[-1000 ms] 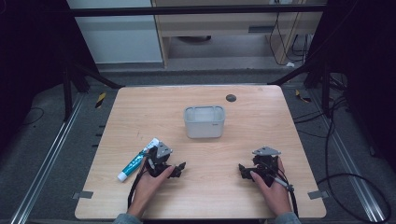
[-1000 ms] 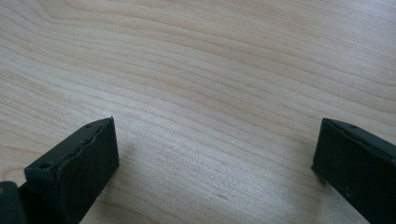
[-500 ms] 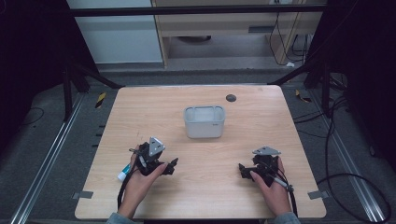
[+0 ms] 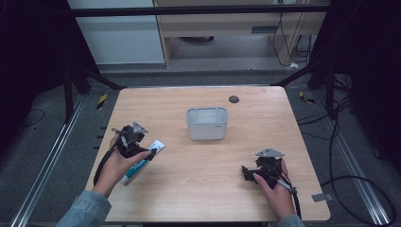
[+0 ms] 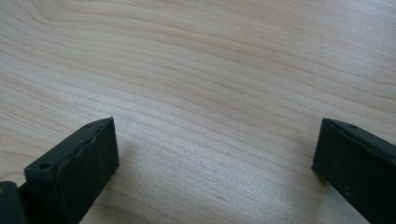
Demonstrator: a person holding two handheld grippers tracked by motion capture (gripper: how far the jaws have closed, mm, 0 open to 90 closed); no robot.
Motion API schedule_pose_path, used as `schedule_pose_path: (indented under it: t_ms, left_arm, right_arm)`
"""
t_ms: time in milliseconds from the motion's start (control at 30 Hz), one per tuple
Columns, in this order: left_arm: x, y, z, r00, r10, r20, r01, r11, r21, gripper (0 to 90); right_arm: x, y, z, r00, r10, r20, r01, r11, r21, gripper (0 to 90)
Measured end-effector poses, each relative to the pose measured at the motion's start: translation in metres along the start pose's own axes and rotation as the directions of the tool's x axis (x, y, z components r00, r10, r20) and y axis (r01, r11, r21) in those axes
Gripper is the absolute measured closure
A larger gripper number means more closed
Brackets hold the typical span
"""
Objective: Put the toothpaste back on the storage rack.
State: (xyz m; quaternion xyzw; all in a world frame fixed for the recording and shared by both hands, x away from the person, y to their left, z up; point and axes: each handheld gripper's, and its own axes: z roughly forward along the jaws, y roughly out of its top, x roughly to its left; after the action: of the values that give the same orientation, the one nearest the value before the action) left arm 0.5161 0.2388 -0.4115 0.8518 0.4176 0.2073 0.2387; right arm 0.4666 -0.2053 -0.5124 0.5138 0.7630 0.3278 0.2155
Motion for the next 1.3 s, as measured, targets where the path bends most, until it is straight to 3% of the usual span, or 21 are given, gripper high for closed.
schedule_pose_path:
  t_ms: [67, 167, 200, 267, 400, 500, 633, 733, 967, 1067, 1200, 1300]
  left_arm:
    - [0.002, 0.003, 0.006, 0.9985, 0.055, 0.003, -0.055, 0.9954, 0.078, 13.5]
    - [0.002, 0.003, 0.014, 0.9968, 0.078, 0.016, -0.08, 0.9894, 0.121, 18.4]
    - [0.002, 0.003, 0.022, 0.9967, 0.075, 0.03, -0.079, 0.9839, 0.16, 19.8]
    - [0.002, 0.002, 0.029, 0.9969, 0.066, 0.042, -0.073, 0.9805, 0.182, 24.1]
    - [0.004, 0.002, 0.037, 0.9968, 0.053, 0.06, -0.064, 0.9772, 0.203, 36.4]
    - [0.004, 0.002, 0.041, 0.9967, 0.047, 0.066, -0.06, 0.9755, 0.211, 41.3]
    - [0.005, 0.001, 0.048, 0.9953, 0.053, 0.081, -0.072, 0.965, 0.252, 45.2]
    - [0.006, 0.0, 0.051, 0.9955, 0.052, 0.08, -0.071, 0.9629, 0.261, 49.5]
    - [0.008, -0.001, 0.054, 0.996, 0.046, 0.076, -0.065, 0.9615, 0.267, 49.1]
    - [0.007, -0.004, 0.059, 0.9946, 0.061, 0.083, -0.083, 0.9521, 0.294, 47.8]
    - [0.007, -0.006, 0.061, 0.9951, 0.048, 0.086, -0.071, 0.9549, 0.288, 49.5]
    - [0.007, -0.006, 0.062, 0.9944, 0.051, 0.092, -0.077, 0.9522, 0.296, 50.6]
  right_arm:
    - [0.0, 0.0, 0.0, 1.0, 0.0, 0.0, 0.0, 1.0, 0.0, 0.4]
    - [0.0, 0.0, 0.0, 1.0, -0.002, 0.002, 0.002, 1.0, -0.001, 0.3]
    - [0.0, 0.0, 0.0, 1.0, 0.0, 0.0, 0.0, 1.0, 0.0, 0.3]
    - [0.0, 0.0, 0.0, 1.0, 0.0, 0.0, 0.0, 1.0, 0.0, 0.3]
    - [0.0, 0.0, 0.0, 1.0, 0.0, 0.0, 0.0, 1.0, 0.0, 0.4]
    - [0.0, 0.0, 0.0, 1.0, 0.0, 0.0, 0.0, 1.0, 0.0, 0.3]
    - [0.0, 0.0, 0.0, 1.0, -0.002, 0.002, 0.002, 1.0, -0.001, 0.3]
    - [0.0, 0.0, 0.0, 1.0, 0.0, 0.0, 0.0, 1.0, 0.0, 0.3]
    - [0.0, 0.0, 0.0, 1.0, -0.002, 0.002, 0.002, 1.0, -0.001, 0.4]
    - [0.0, 0.0, 0.0, 1.0, 0.0, 0.0, 0.0, 1.0, 0.0, 0.4]
    - [0.0, 0.0, 0.0, 1.0, 0.0, 0.0, 0.0, 1.0, 0.0, 0.3]
    - [0.0, 0.0, 0.0, 1.0, 0.0, 0.0, 0.0, 1.0, 0.0, 0.3]
